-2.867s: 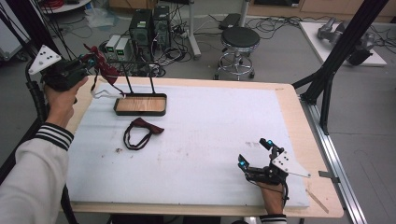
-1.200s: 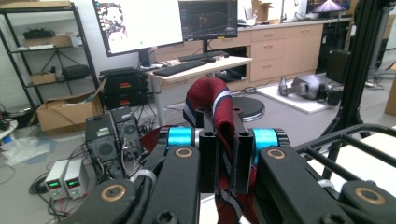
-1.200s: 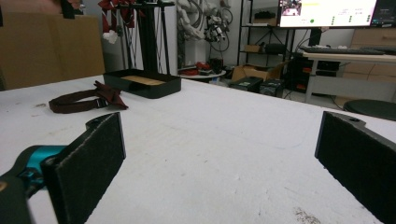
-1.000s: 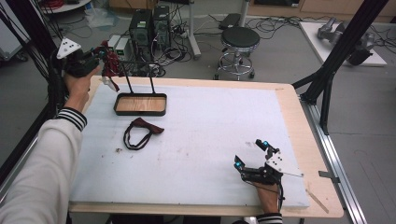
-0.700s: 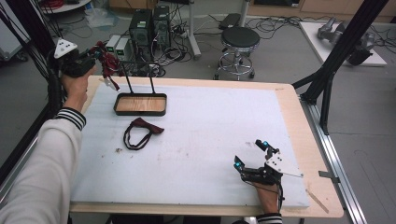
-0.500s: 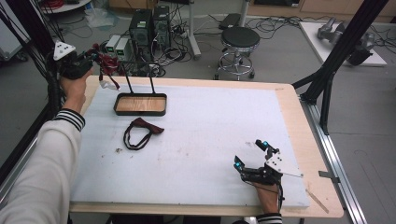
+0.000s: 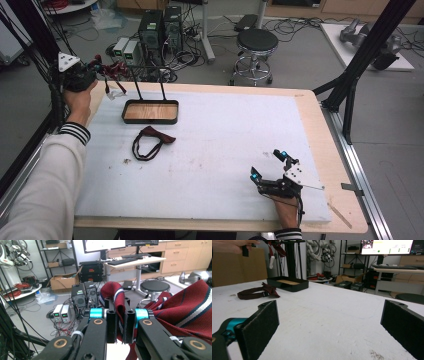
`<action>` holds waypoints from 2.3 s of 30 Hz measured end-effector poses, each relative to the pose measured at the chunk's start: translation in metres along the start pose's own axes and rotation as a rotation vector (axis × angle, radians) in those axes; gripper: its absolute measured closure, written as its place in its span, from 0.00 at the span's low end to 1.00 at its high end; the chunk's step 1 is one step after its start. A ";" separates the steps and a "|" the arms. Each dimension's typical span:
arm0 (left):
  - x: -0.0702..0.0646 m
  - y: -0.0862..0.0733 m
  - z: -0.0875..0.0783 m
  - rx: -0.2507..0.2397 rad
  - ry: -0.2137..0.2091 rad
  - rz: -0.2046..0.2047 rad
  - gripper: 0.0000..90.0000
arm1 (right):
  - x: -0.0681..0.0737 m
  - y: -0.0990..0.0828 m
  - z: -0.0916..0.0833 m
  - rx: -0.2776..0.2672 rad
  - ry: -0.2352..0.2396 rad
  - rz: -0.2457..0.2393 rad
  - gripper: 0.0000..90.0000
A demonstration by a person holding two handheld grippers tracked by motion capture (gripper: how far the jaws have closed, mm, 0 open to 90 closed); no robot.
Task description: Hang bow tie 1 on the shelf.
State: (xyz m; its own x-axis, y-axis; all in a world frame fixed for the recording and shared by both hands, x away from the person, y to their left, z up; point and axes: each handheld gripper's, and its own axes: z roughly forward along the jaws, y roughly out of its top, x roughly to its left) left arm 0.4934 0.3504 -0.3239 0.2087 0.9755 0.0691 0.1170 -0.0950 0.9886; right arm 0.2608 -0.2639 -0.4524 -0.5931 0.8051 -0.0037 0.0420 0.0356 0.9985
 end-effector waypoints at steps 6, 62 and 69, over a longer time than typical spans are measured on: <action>-0.003 -0.004 0.005 0.036 0.002 0.008 0.95 | 0.002 0.000 0.000 0.004 0.007 0.003 0.01; -0.006 -0.026 0.014 0.085 0.046 0.000 0.95 | 0.004 0.002 0.001 -0.005 0.014 0.002 0.01; -0.004 -0.031 0.009 0.090 0.039 0.004 0.95 | 0.003 0.002 0.002 -0.006 0.013 -0.003 0.01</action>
State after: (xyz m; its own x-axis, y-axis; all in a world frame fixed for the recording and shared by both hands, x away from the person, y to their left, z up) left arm 0.4975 0.3478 -0.3563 0.1719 0.9819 0.0795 0.2032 -0.1144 0.9724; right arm 0.2605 -0.2603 -0.4507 -0.6038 0.7971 -0.0059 0.0359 0.0345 0.9988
